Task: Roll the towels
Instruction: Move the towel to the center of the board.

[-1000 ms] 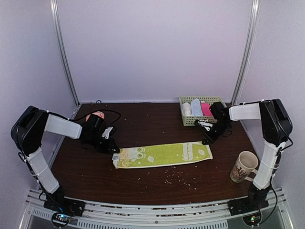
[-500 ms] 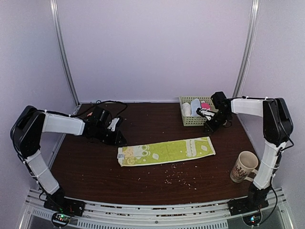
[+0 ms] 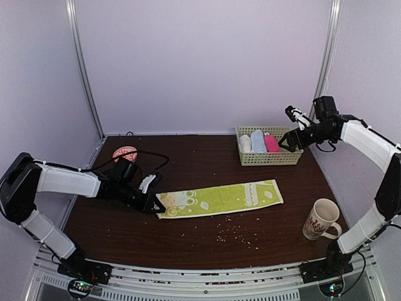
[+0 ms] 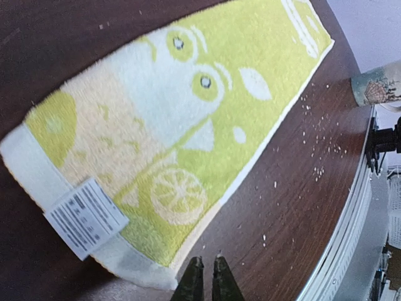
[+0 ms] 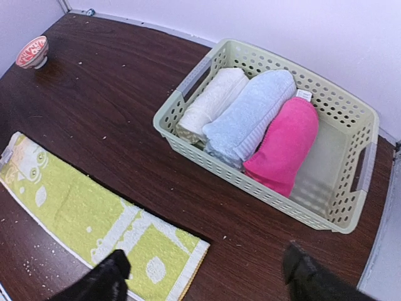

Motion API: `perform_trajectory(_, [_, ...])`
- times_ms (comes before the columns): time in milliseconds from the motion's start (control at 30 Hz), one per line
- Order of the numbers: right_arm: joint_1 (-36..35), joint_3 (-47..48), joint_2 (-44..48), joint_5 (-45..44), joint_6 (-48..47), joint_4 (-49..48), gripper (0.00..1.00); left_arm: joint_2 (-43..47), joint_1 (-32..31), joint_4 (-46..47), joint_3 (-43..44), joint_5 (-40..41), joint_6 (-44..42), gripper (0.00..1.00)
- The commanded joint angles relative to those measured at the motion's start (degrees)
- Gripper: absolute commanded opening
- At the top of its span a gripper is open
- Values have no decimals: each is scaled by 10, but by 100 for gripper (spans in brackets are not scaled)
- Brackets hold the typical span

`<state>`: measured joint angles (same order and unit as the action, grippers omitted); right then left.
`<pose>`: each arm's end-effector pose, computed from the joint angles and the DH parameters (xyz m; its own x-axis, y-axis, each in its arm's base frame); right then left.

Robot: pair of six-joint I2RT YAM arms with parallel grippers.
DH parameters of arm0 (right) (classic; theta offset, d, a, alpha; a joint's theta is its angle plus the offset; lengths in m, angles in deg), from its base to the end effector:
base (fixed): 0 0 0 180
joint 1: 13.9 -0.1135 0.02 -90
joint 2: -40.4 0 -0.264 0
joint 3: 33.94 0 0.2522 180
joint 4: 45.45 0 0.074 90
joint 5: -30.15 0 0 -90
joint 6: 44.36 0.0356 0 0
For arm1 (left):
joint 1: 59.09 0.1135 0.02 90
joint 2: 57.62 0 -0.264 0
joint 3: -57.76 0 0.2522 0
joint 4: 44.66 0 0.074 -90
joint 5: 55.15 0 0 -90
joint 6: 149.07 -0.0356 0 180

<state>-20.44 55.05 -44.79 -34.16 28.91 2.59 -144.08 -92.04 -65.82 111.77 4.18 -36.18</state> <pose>0.3216 0.0524 0.3193 -0.5454 -0.3236 -0.7732 -0.5933 0.8006 0.0834 0.2239 -0.1668 0.1575 -0.9031 0.1866 -0.3868 0.4022 0.6836 -0.6091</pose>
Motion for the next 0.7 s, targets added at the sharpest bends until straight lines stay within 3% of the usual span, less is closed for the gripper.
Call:
perform_trajectory(0, [0, 16, -59, 137, -37, 72, 69, 4, 1, 89, -40, -62, 31, 6])
perform_trajectory(67, [-3, 12, -84, 136, -46, 87, 56, -1, 2, 105, -54, -61, 36, 5])
perform_trajectory(200, [-8, 1, -130, 134, -62, 111, 46, -21, 1, 108, -73, -43, 40, 5])
perform_trajectory(467, [-17, -24, -146, 120, -66, 104, 43, -34, 2, 90, -71, -46, 32, 4])
perform_trajectory(667, [-23, -30, -153, 113, -70, 103, 42, 22, 1, 14, 9, -70, -36, 5])
